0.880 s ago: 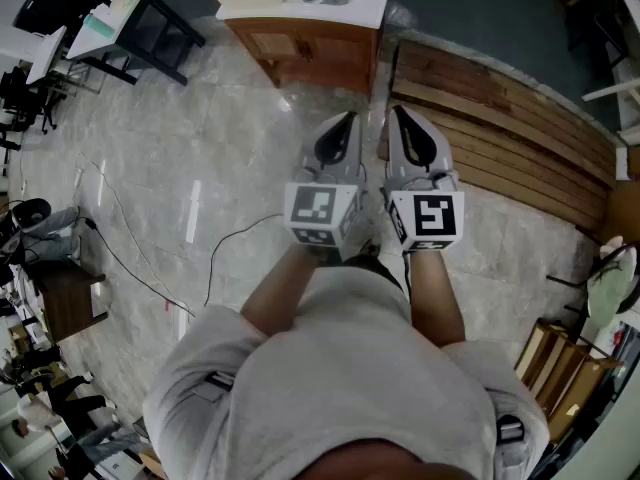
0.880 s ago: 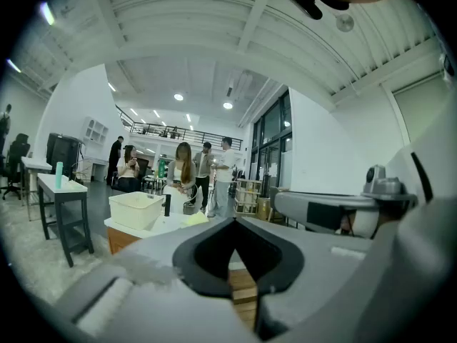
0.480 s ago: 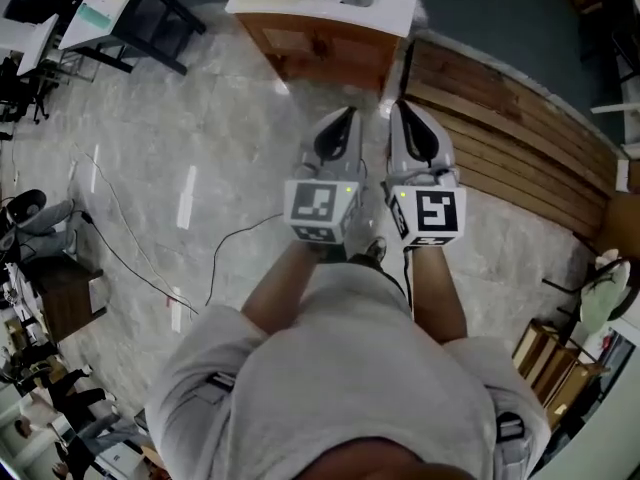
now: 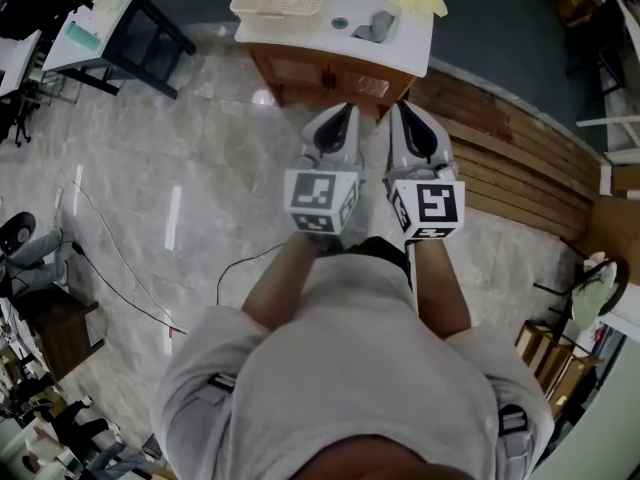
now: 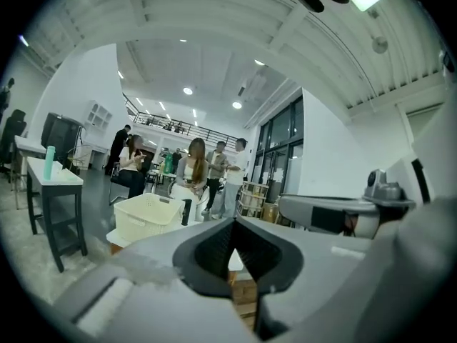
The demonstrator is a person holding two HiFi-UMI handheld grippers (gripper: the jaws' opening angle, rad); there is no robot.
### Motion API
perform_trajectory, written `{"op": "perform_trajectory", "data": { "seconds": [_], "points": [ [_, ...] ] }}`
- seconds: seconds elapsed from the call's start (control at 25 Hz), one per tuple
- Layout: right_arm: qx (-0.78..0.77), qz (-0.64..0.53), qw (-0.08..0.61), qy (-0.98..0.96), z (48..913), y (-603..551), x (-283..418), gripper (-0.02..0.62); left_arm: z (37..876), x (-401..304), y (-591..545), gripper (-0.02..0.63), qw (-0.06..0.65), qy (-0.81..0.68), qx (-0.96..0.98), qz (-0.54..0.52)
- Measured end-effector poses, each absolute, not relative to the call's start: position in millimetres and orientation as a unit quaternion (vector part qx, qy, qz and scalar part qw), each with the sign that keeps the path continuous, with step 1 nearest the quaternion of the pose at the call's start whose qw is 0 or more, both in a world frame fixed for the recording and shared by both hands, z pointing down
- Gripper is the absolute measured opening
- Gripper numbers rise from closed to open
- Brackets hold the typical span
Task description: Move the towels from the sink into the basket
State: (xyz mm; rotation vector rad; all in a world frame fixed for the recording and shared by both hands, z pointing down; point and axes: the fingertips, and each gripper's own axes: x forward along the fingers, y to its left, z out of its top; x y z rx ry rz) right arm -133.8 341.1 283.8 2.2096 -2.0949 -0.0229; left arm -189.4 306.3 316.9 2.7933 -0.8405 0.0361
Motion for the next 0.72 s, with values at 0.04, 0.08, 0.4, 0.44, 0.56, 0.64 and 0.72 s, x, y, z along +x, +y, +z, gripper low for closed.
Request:
{"op": "perform_trajectory", "data": {
  "seconds": [0.04,0.08,0.4,0.44,0.56,0.64,0.72],
  "points": [
    [0.725,-0.009,0.052,-0.687,282.6,333.9,-133.5,0.006,317.0,-187.9,300.6,0.02,0.115,-0.284,0.952,0.012],
    [0.726,-0.008,0.055,-0.686,282.0,327.3,-132.6,0.006,317.1,-186.3,295.3,0.02,0.117,-0.281,0.952,0.011],
    [0.727,0.008,0.055,-0.684,298.3,273.8,-98.0,0.006,339.0,-156.9,245.1,0.02,0.12,-0.278,0.952,0.033],
    [0.726,0.011,0.053,-0.686,302.2,264.3,-91.7,0.006,342.8,-150.7,237.0,0.02,0.118,-0.279,0.952,0.038],
    [0.721,0.019,0.045,-0.692,311.1,231.8,-71.1,0.006,350.9,-129.5,208.2,0.02,0.112,-0.281,0.952,0.053],
    [0.717,0.022,0.044,-0.696,314.8,209.5,-55.3,0.006,354.2,-112.4,186.5,0.02,0.11,-0.283,0.951,0.061],
    [0.713,0.028,0.045,-0.699,318.9,188.0,-34.9,0.006,359.1,-90.6,164.8,0.02,0.114,-0.285,0.949,0.07]
  ]
}}
